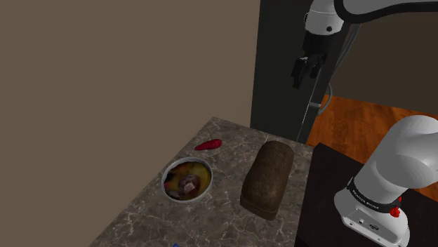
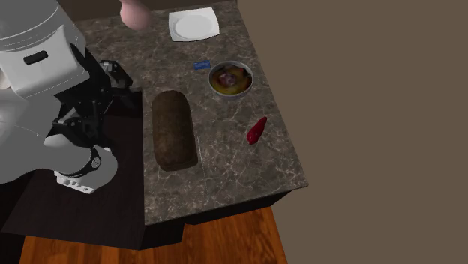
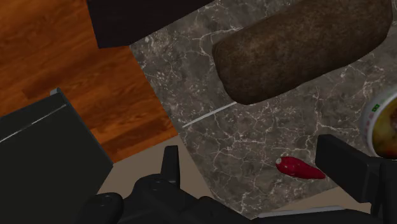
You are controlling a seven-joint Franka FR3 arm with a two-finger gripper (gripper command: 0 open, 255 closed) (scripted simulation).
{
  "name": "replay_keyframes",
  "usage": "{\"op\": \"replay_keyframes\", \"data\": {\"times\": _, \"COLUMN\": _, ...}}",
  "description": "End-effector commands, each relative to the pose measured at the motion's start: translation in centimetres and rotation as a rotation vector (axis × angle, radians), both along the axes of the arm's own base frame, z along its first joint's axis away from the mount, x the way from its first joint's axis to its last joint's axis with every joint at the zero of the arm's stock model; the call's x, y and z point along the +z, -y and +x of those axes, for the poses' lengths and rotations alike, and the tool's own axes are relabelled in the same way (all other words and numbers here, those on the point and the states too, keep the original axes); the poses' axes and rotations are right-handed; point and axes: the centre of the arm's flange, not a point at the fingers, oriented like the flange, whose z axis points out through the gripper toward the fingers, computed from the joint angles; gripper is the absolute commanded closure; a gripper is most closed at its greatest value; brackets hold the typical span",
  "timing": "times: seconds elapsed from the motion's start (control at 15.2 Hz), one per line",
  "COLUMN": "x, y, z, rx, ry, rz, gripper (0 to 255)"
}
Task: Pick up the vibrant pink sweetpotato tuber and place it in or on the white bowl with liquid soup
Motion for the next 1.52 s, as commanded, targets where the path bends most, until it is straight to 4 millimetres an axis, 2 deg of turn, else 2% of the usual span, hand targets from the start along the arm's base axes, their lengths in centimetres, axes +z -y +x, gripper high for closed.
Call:
{"op": "replay_keyframes", "data": {"times": 0.0, "x": 0.0, "y": 0.0, "z": 0.0, "rx": 0.0, "ry": 0.0, "rz": 0.0, "gripper": 0}}
{"op": "replay_keyframes", "data": {"times": 0.73, "x": -9.1, "y": -3.4, "z": 10.8, "rx": 0.291, "ry": -0.017, "rz": -0.03, "gripper": 0}}
{"op": "replay_keyframes", "data": {"times": 1.45, "x": -18.4, "y": -9.6, "z": 20.0, "rx": 0.583, "ry": -0.033, "rz": -0.06, "gripper": 0}}
